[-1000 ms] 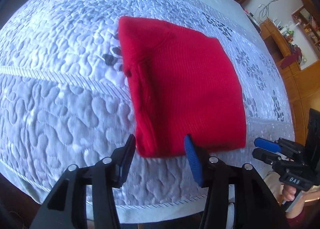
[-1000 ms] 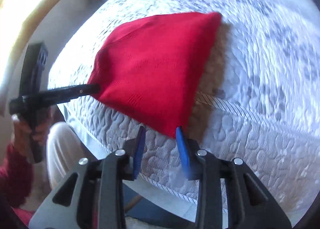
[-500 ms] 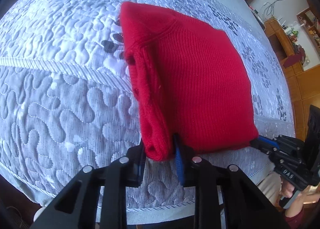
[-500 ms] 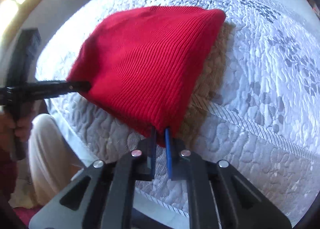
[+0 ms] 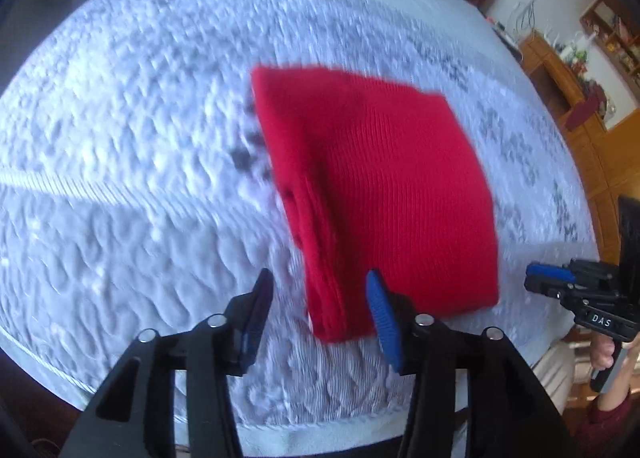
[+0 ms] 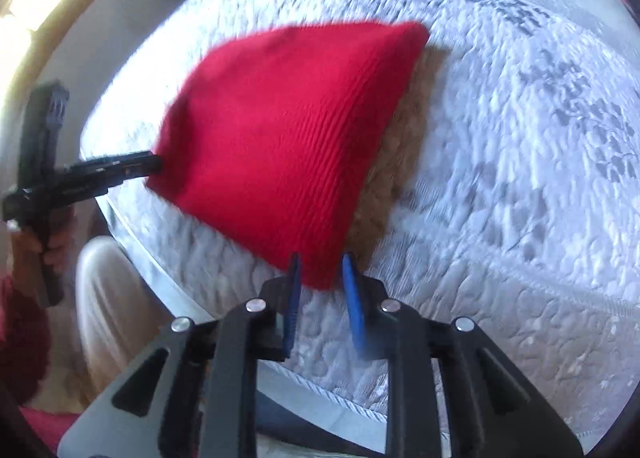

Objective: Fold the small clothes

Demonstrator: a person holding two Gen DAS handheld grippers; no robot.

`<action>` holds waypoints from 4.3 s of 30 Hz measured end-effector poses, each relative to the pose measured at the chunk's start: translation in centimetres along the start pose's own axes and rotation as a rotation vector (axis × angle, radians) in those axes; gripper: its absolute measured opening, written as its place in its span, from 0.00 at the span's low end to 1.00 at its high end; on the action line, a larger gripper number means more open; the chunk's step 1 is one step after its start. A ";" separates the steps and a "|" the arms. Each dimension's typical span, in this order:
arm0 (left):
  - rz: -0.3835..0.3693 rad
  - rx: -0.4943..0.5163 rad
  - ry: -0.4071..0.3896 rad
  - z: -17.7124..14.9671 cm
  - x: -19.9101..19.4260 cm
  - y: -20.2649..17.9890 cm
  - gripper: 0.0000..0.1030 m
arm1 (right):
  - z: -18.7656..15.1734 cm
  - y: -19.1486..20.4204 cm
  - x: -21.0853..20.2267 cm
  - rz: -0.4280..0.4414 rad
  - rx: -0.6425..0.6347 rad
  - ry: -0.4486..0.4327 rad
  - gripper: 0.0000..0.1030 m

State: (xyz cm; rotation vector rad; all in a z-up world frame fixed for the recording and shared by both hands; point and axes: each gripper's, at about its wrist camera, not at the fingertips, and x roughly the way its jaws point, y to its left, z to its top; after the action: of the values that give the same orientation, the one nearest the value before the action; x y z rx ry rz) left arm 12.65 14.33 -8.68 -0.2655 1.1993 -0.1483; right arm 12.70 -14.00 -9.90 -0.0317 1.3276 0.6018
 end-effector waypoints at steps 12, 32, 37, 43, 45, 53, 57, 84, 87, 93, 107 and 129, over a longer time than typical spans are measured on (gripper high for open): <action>-0.023 0.191 -0.029 16.3 7.8 -1.5 0.51 | 10.6 -1.4 4.5 -0.031 0.117 0.015 0.21; -0.029 0.248 0.041 19.0 13.7 -2.0 0.11 | 11.2 -3.2 6.2 0.036 0.148 0.012 0.20; 0.026 0.233 0.070 18.3 15.7 -2.0 0.14 | 11.2 -3.0 6.9 0.000 0.131 0.018 0.20; 0.117 0.216 0.037 17.5 12.0 -2.4 0.56 | 10.9 -3.5 5.7 0.023 0.145 0.006 0.27; 0.125 0.189 0.019 16.2 9.6 -2.0 0.67 | 10.6 -3.6 4.5 -0.031 0.137 -0.014 0.36; 0.120 -0.052 0.047 9.2 4.4 1.6 0.79 | 8.8 -3.9 2.2 -0.111 0.154 -0.020 0.43; 0.031 -0.153 0.080 6.2 4.2 2.6 0.79 | 8.1 -3.1 2.2 -0.136 0.170 -0.031 0.53; -0.041 0.047 0.131 6.2 10.1 -3.0 0.73 | 8.8 -2.8 8.7 -0.149 0.125 0.035 0.73; -0.047 0.052 0.126 6.3 10.0 -3.4 0.55 | 8.8 -2.9 8.9 -0.121 0.118 0.033 0.61; -0.009 0.089 0.104 6.0 9.3 -4.5 0.41 | 8.6 -2.7 8.5 -0.023 0.109 0.034 0.39; -0.021 0.074 0.051 4.9 8.0 -4.5 0.38 | 8.3 -2.4 7.9 -0.036 0.075 0.017 0.35; -0.082 0.129 0.023 2.9 5.5 -10.4 0.35 | 5.7 -3.0 1.3 -0.041 0.049 -0.061 0.27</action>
State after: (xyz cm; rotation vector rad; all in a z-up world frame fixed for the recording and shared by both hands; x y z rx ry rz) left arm 17.62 3.28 -9.71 -0.2007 1.1972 -0.3001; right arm 19.20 -14.03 -10.49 -0.0005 1.2787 0.5312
